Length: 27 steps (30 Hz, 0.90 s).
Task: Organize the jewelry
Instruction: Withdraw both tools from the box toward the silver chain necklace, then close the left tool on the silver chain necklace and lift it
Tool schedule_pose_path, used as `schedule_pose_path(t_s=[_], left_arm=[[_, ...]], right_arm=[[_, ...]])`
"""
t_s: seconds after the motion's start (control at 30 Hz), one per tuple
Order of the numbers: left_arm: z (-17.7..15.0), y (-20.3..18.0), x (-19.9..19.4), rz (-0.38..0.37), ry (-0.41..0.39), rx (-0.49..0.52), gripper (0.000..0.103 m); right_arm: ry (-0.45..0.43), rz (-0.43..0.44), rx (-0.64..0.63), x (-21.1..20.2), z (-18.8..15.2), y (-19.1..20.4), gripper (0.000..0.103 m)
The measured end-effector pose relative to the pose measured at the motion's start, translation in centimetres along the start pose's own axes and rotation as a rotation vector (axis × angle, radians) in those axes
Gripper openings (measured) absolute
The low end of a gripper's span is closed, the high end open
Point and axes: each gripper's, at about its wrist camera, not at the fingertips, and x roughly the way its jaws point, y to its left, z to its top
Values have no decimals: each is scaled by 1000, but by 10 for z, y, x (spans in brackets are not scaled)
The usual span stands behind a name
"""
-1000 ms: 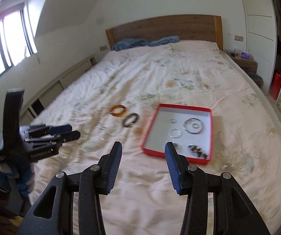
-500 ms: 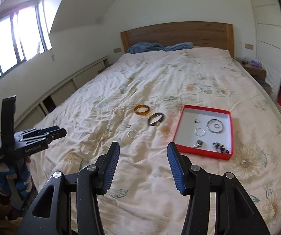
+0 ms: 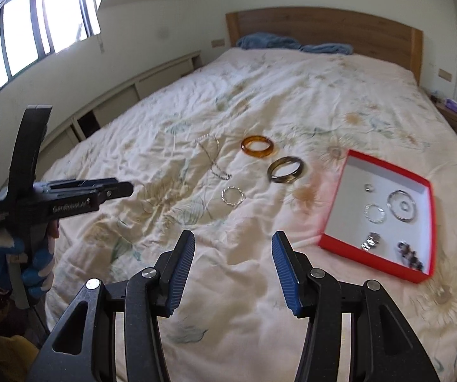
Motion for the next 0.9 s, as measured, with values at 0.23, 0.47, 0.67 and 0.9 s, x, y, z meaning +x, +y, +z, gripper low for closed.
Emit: schedule_pose_path(t_s=[0.23,0.47,0.67,0.9], left_arm=[[35,11,68,-39,68,-64,36],[71,22,141,-29,123,-106,36],[94,31,190,1,149,-116,36],[100,42,230,-7,191,-135,36]], right_arm=[[77,40,-2,65,20,-19,50],[131,87,-1,122,38,-32,50],[171,141,-26,172,52,-26,50],[211,174,-50,220,58,-15,50]])
